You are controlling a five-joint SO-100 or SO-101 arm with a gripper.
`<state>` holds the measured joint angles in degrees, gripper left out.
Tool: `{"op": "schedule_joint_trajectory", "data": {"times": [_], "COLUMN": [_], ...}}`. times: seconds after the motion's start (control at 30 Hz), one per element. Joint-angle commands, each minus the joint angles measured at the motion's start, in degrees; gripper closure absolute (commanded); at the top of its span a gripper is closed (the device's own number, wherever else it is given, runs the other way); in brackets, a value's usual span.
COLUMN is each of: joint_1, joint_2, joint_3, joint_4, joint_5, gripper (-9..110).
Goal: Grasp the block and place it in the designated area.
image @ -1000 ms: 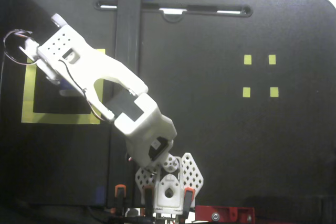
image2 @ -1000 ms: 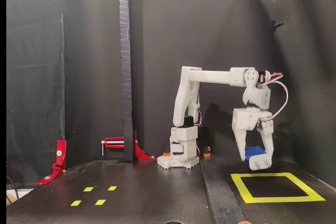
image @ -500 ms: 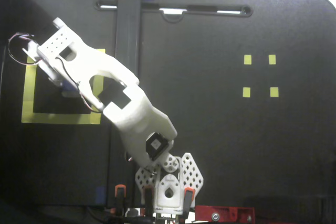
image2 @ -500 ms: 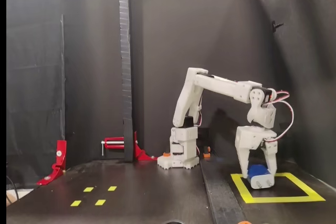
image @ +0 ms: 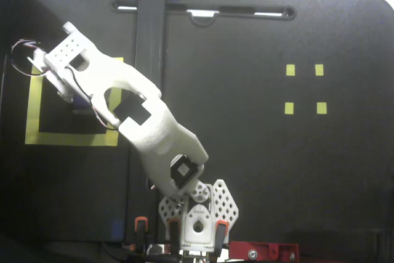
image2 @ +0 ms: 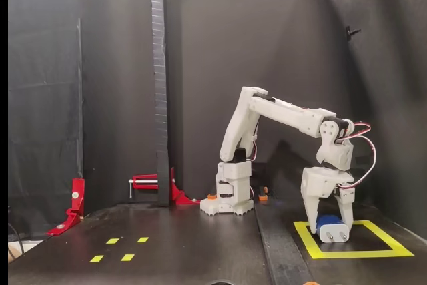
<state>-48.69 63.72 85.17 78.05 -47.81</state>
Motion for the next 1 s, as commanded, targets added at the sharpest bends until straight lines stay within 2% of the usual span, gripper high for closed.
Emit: {"op": "schedule_joint_trajectory", "data": {"times": [0.0, 0.1, 0.37, 0.97], "joint_1": [0.6, 0.6, 0.8, 1.3], "joint_2": [0.5, 0.8, 1.7, 5.3], "joint_3": [-0.1, -0.1, -0.1, -0.2], "joint_4": [0.4, 0.8, 2.0, 3.9], "joint_5": [-0.3, -0.5, -2.7, -3.3], "gripper": [78, 77, 53, 52]}}
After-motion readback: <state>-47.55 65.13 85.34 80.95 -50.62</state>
